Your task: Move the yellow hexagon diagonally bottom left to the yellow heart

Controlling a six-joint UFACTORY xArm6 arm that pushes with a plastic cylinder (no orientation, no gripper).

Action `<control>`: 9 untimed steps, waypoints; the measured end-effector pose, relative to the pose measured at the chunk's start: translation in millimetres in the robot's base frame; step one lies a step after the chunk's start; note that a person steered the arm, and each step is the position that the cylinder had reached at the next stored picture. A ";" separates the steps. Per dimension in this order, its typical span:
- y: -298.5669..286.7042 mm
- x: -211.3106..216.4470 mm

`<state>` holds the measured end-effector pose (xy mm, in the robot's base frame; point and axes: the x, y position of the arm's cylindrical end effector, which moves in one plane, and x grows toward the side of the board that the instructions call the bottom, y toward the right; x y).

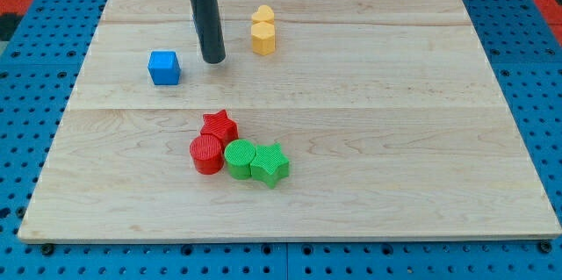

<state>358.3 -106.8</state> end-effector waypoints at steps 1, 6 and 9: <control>-68.3 0.0; 81.0 -46.5; -44.3 -30.6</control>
<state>327.7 -151.1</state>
